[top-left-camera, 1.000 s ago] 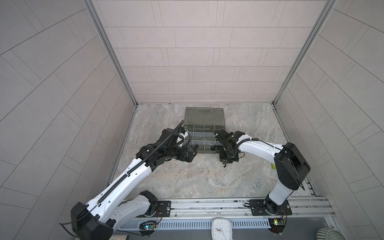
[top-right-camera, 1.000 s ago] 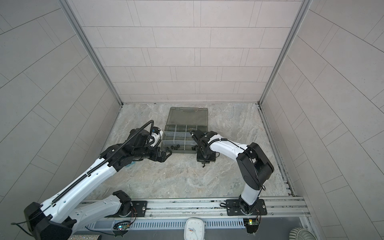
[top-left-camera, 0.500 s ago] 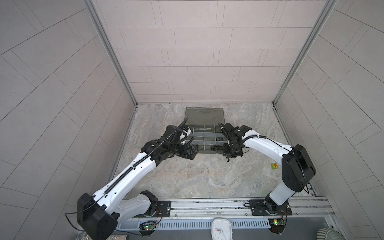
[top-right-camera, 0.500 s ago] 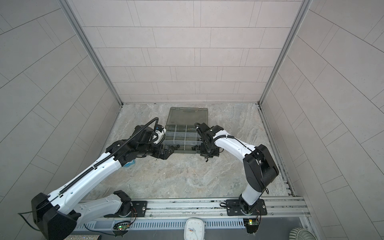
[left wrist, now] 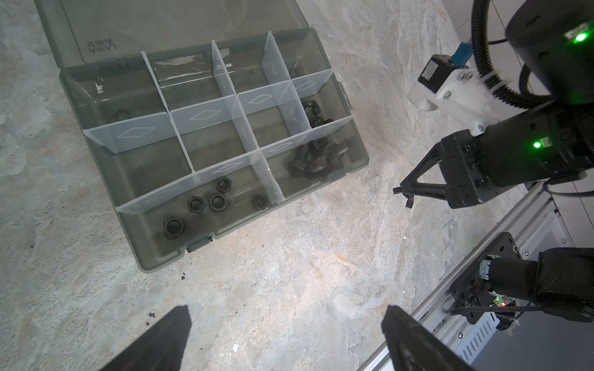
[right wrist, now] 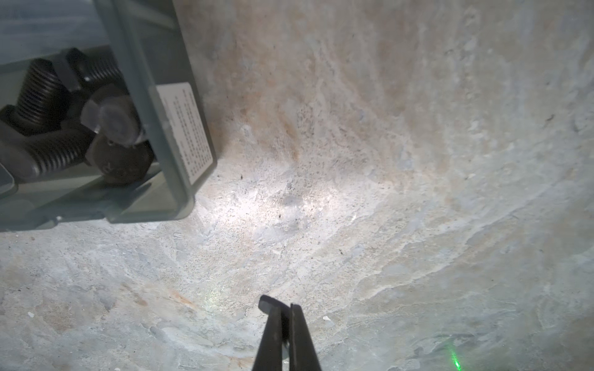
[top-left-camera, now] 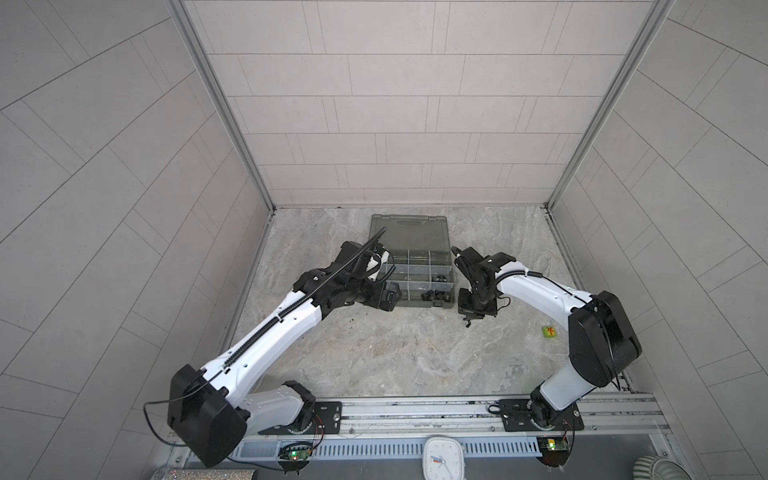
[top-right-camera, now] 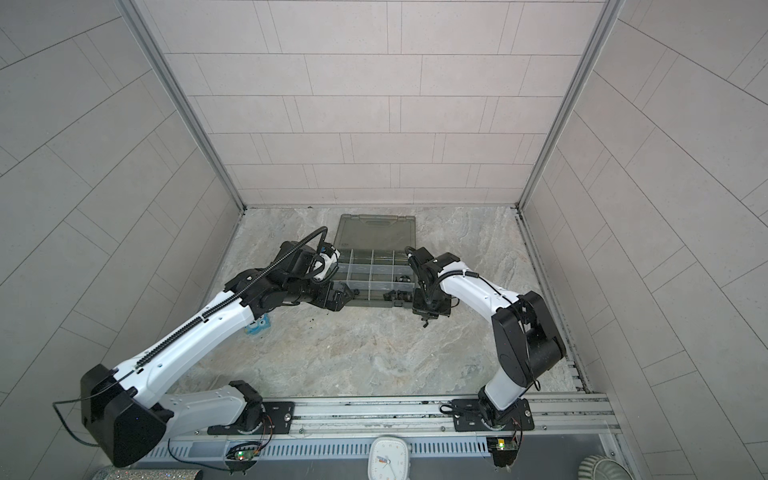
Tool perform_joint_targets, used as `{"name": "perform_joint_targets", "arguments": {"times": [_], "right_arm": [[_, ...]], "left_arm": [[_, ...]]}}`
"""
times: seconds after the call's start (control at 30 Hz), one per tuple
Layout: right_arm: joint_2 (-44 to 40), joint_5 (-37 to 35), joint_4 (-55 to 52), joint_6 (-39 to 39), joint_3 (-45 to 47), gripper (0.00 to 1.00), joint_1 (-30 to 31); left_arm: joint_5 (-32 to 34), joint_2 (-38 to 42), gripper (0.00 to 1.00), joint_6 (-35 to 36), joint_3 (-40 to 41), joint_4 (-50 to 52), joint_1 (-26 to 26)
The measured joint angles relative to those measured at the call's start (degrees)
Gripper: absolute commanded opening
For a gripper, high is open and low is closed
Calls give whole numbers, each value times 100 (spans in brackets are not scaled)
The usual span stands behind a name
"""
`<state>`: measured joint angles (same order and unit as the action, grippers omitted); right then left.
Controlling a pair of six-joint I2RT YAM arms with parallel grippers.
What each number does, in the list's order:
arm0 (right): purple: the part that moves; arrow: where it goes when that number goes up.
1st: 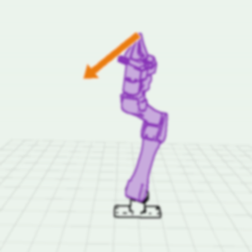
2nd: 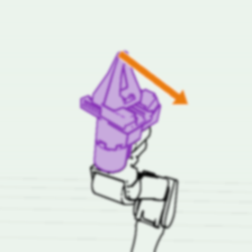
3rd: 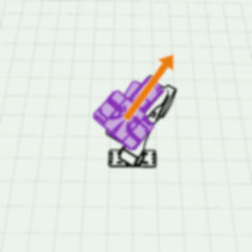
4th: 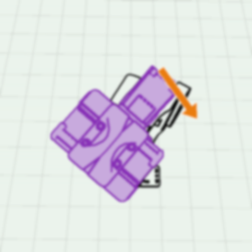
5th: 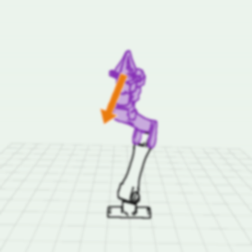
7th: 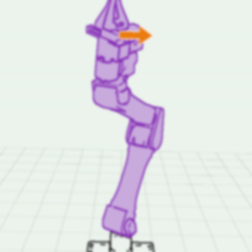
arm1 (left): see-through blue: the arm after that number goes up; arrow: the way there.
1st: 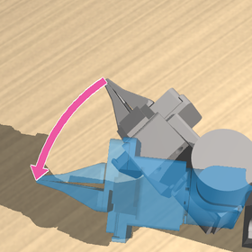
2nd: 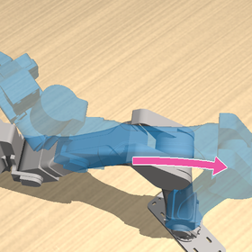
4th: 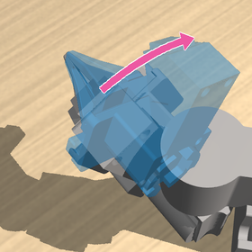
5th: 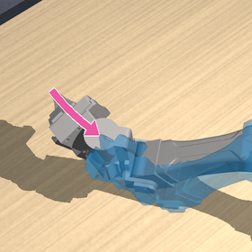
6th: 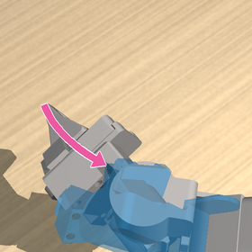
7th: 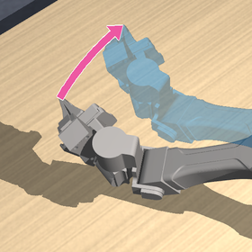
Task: Sort the screws and nuts into containers
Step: Place the nut into the container.
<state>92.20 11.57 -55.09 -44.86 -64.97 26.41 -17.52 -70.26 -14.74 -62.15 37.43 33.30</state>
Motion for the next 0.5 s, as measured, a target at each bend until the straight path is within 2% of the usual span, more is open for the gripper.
{"name": "perform_joint_targets", "arguments": {"times": [0.17, 0.5], "right_arm": [[11, 63, -52, 118, -177, 2, -203], [708, 181, -129, 291, -1556, 2, -323]], "left_arm": [[7, -393, 100, 76, -363, 2, 0], [2, -955, 100, 282, -890, 15, -22]]}}
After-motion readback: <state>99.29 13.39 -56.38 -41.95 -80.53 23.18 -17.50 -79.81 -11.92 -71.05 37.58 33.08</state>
